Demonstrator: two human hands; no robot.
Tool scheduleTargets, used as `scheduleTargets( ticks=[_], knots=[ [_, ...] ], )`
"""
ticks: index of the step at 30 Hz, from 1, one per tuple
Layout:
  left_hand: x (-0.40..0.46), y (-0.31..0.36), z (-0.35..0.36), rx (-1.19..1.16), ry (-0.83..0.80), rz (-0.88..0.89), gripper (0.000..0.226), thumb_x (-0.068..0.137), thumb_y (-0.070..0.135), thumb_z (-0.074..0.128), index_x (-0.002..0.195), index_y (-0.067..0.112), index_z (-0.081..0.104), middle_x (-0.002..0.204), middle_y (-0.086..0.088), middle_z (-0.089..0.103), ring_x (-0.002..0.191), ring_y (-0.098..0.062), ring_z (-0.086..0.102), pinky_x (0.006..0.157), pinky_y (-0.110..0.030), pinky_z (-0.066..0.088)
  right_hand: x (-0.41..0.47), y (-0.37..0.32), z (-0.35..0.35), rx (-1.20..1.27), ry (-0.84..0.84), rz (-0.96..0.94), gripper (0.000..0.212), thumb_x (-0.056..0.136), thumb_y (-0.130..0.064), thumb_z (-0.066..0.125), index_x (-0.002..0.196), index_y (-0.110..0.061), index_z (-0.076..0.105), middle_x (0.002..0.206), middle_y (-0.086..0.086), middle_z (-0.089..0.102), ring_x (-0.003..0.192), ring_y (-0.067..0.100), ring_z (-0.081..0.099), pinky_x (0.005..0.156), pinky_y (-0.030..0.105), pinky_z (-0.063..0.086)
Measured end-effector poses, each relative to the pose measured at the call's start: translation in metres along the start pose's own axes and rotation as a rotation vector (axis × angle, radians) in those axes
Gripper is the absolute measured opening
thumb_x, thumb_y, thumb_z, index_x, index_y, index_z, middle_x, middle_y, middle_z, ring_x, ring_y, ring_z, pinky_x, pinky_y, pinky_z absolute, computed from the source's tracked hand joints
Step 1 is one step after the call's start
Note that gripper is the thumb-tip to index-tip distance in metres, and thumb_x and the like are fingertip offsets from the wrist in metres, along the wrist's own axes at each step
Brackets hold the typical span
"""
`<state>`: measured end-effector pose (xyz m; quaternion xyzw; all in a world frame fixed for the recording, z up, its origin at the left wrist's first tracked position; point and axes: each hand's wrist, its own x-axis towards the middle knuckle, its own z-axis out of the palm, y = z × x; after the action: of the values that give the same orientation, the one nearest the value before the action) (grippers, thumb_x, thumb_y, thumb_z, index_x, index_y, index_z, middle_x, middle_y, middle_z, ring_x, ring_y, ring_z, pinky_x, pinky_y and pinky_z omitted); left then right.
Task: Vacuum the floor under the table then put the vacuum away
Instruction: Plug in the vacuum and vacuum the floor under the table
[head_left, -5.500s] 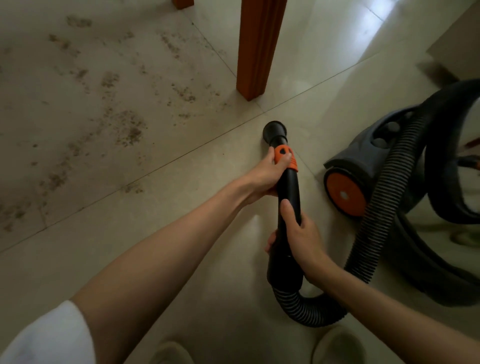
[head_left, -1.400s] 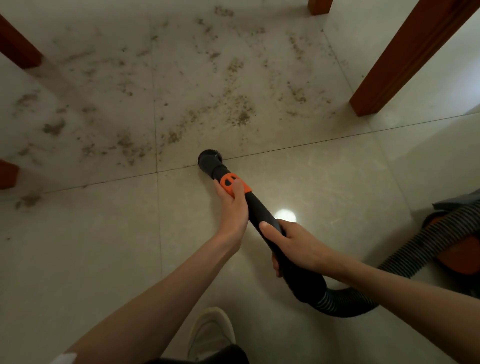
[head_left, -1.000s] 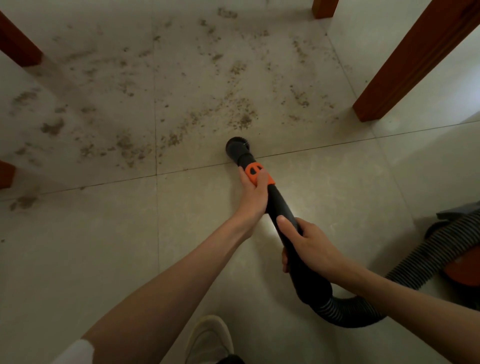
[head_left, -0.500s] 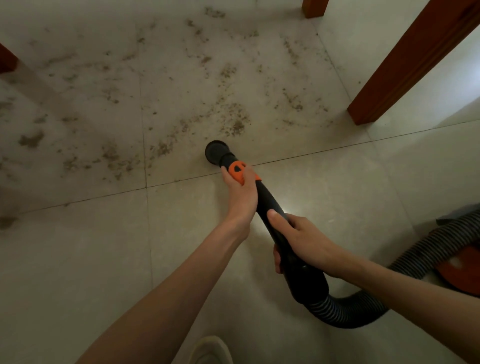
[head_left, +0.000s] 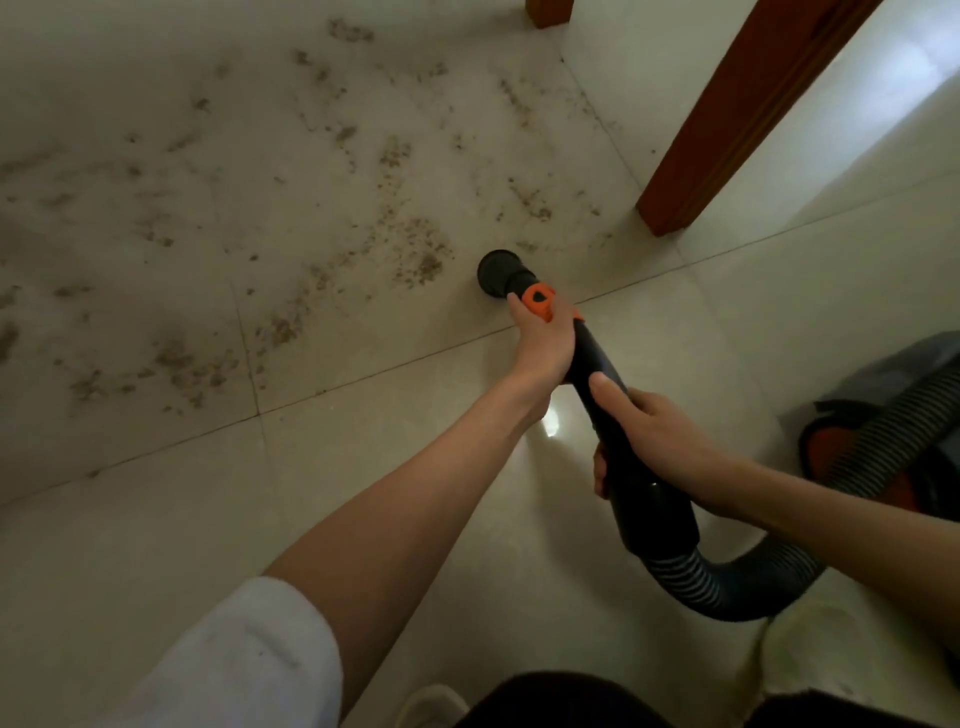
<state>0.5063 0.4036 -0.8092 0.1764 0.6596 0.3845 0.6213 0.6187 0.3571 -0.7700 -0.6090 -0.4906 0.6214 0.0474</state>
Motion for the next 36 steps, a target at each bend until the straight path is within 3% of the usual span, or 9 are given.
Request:
scheduleTargets(
  ticks=[5,10,13,16,19,25,31,34,36],
  knots=[
    [0.012,0.000,-0.005,-0.057,0.061,0.030,0.058,0.100,0.035,0.036,0.149,0.023,0.007,0.130,-0.008,0.047,0.107,-0.026,0.054,0.096,-0.045,0.047,0.013,-0.002,0.004,-0.036,0.022,-0.055,0.044,0.095,-0.047,0.042,0.099,-0.004,0.052,0.058,0.010,0.064,0.054,0.029,0.064,0.059,0.041,0.057],
    [0.031,0.004,-0.023,-0.048,0.154,0.078,0.049,0.100,0.029,0.036,0.145,0.016,0.020,0.093,0.000,0.050,0.077,-0.014,0.053,0.071,-0.032,0.050,0.029,-0.012,0.010,-0.066,-0.033,-0.084,0.042,0.095,-0.048,0.042,0.092,-0.008,0.051,0.059,0.008,0.065,0.053,0.028,0.065,0.055,0.035,0.056],
    [0.041,0.011,-0.020,-0.002,0.105,0.023,0.056,0.099,0.033,0.036,0.148,0.020,0.013,0.118,-0.010,0.052,0.086,-0.021,0.055,0.076,-0.036,0.050,0.034,-0.015,0.003,-0.059,-0.042,-0.084,0.042,0.095,-0.051,0.041,0.091,-0.010,0.050,0.061,0.009,0.066,0.055,0.029,0.067,0.055,0.033,0.056],
    [0.046,0.021,-0.011,0.039,0.085,0.003,0.057,0.097,0.035,0.038,0.148,0.018,0.017,0.135,-0.016,0.046,0.099,-0.029,0.057,0.067,-0.032,0.048,0.036,-0.016,-0.003,-0.034,-0.027,-0.083,0.046,0.095,-0.052,0.039,0.094,-0.008,0.052,0.063,0.010,0.068,0.056,0.028,0.067,0.054,0.031,0.054],
    [0.049,0.029,0.005,0.050,0.064,0.024,0.055,0.097,0.033,0.039,0.146,0.016,0.022,0.115,-0.013,0.054,0.078,-0.018,0.054,0.060,-0.027,0.044,0.040,-0.017,-0.015,0.036,-0.013,-0.057,0.045,0.095,-0.053,0.040,0.095,-0.010,0.052,0.064,0.011,0.068,0.055,0.026,0.067,0.055,0.030,0.054],
    [0.059,0.023,0.011,0.005,0.113,0.031,0.046,0.096,0.033,0.042,0.140,0.018,0.034,0.101,-0.007,0.053,0.082,-0.021,0.056,0.058,-0.028,0.044,0.045,-0.012,-0.021,0.081,-0.058,-0.073,0.045,0.094,-0.053,0.042,0.096,-0.009,0.052,0.062,0.010,0.067,0.054,0.025,0.066,0.056,0.030,0.053],
    [0.055,0.032,0.012,0.014,0.112,0.008,0.032,0.097,0.029,0.041,0.127,0.016,0.040,0.081,-0.004,0.048,0.063,-0.015,0.048,0.048,-0.026,0.042,0.041,-0.017,-0.027,0.144,-0.110,-0.068,0.044,0.094,-0.053,0.041,0.099,-0.010,0.050,0.061,0.008,0.065,0.052,0.022,0.065,0.051,0.026,0.050],
    [0.052,0.039,0.025,0.055,0.087,0.000,0.009,0.098,0.028,0.040,0.098,0.021,0.045,0.079,-0.005,0.047,0.063,-0.016,0.047,0.051,-0.028,0.041,0.038,-0.017,-0.033,0.193,-0.083,-0.041,0.045,0.095,-0.053,0.041,0.100,-0.009,0.050,0.061,0.008,0.065,0.051,0.022,0.064,0.049,0.025,0.050],
    [0.051,0.044,0.036,0.108,0.061,0.015,0.013,0.098,0.028,0.039,0.092,0.018,0.044,0.074,-0.004,0.045,0.062,-0.017,0.045,0.050,-0.028,0.038,0.036,-0.017,-0.039,0.223,-0.057,-0.032,0.046,0.095,-0.053,0.040,0.100,-0.009,0.049,0.062,0.010,0.065,0.052,0.023,0.065,0.051,0.027,0.051]
  ],
)
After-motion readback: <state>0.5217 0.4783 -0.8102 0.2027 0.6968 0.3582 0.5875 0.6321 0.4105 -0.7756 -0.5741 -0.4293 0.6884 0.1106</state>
